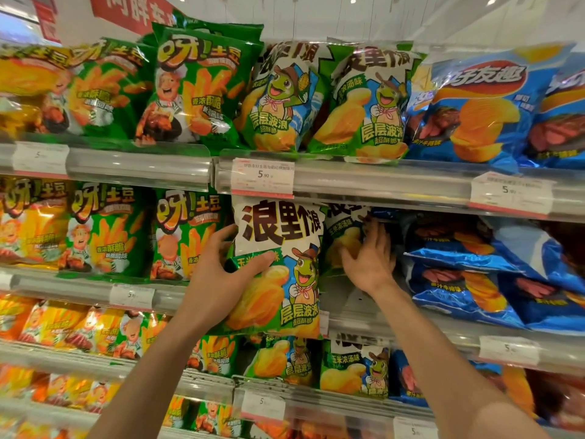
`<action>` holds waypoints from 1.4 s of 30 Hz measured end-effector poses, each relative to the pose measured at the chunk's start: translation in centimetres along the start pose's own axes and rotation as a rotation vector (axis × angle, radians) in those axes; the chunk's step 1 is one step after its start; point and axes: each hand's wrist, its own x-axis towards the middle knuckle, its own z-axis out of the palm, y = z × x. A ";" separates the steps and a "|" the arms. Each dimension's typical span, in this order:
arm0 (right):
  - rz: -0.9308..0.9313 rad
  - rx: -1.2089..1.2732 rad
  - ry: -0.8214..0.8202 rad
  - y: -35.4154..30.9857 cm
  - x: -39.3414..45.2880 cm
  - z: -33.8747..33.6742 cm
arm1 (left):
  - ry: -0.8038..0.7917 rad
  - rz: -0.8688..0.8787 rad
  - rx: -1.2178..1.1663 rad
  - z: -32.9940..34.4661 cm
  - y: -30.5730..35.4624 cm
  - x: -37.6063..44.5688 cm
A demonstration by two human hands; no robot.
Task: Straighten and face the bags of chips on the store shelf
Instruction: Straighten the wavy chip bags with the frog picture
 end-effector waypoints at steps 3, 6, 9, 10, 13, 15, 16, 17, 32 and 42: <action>0.122 -0.003 -0.076 0.5 0.7 -0.5 | 0.000 -0.005 -0.006 0.2 -0.1 0.1; 0.137 0.031 -0.082 0.5 1.3 -0.6 | -0.006 -0.010 -0.019 0.4 0.1 0.2; 0.129 0.162 0.014 0.2 1.1 -0.1 | -0.006 -0.018 -0.031 0.5 0.2 0.2; 0.128 0.211 -0.006 0.2 1.2 0.2 | -0.004 -0.016 -0.037 0.6 0.2 0.2; 0.139 0.325 -0.122 0.0 1.3 0.0 | 0.006 -0.011 -0.047 1.1 0.4 0.2; 0.129 0.470 -0.103 -0.5 1.0 -1.1 | 0.020 -0.005 -0.067 1.9 0.5 0.2; 0.104 0.543 -0.075 -0.7 0.5 -1.9 | 0.024 0.003 -0.074 2.4 0.6 0.2; 0.074 0.594 -0.055 -0.9 -0.1 -2.7 | 0.025 0.006 -0.079 3.1 0.7 0.3; 0.000 0.615 0.011 0.3 -5.1 -2.2 | 0.187 0.326 0.249 7.7 -0.2 1.1; -0.145 0.255 0.171 -0.8 -8.6 0.2 | 0.087 0.278 0.291 6.1 -4.6 2.3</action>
